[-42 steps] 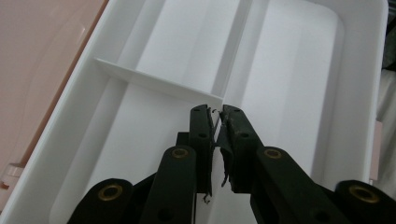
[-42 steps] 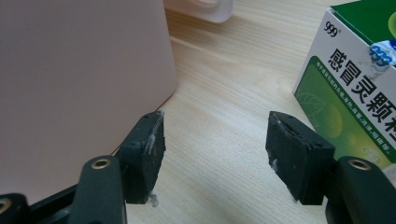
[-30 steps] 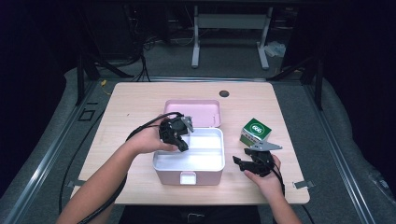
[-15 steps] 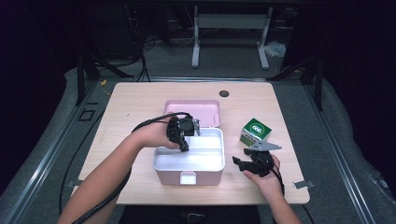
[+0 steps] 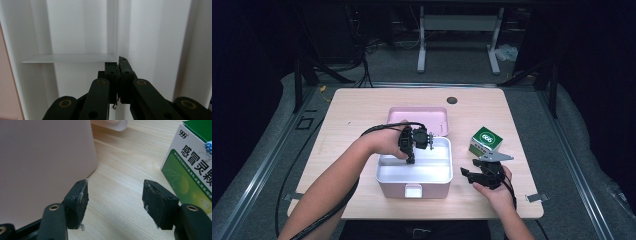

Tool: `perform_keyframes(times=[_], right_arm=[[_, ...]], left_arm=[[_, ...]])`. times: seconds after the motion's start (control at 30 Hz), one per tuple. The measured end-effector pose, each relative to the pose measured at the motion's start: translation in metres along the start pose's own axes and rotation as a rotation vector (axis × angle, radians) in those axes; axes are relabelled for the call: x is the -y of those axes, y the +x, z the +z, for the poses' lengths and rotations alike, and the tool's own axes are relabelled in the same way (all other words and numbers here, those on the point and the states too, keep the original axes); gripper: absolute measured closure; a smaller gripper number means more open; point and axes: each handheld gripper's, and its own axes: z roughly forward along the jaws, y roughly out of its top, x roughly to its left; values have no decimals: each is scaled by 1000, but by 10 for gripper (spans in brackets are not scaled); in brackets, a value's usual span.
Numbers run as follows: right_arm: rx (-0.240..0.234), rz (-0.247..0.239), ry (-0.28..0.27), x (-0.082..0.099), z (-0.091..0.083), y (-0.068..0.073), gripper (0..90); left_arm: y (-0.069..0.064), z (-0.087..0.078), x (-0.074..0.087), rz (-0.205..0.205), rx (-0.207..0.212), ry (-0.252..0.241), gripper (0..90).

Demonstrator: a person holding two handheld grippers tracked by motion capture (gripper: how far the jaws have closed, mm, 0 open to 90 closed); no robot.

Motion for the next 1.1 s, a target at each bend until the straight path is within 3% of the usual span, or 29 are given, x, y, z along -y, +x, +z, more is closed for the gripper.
perform_keyframes(times=[0.33, 0.53, 1.1], right_arm=[[-5, 0, 0, 0, 0, -1, 371], [-8, 4, 3, 0, 0, -1, 371], [-13, 5, 8, 1, 0, -1, 371]], left_arm=[[1, 0, 0, 13, 3, -1, 882], [2, -1, 1, -3, 13, -12, 889], [-3, -8, 0, 12, -32, 8, 894]])
